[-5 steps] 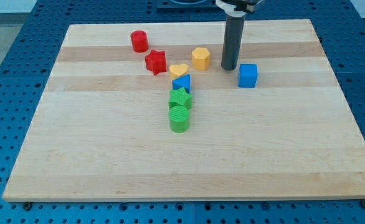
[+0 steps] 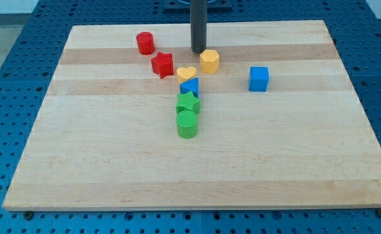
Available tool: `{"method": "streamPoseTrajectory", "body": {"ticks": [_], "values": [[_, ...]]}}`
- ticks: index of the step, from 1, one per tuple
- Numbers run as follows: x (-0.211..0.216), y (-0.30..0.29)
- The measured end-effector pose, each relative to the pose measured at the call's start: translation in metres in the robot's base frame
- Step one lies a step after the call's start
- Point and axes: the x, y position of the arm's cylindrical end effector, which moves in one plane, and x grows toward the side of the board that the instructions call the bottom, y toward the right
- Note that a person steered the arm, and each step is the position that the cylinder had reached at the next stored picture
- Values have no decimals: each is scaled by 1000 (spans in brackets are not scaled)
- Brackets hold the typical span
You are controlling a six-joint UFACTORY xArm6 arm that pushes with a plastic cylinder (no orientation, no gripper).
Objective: Move the yellow hexagon to the left of the blue cube
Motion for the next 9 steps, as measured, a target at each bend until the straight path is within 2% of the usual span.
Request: {"method": "streamPoseTrajectory", "body": {"ticks": [2,4,5,6,7,9], "values": [[1,-26],[50,2],[50,2],[84,16],[84,16],[78,-36]]}}
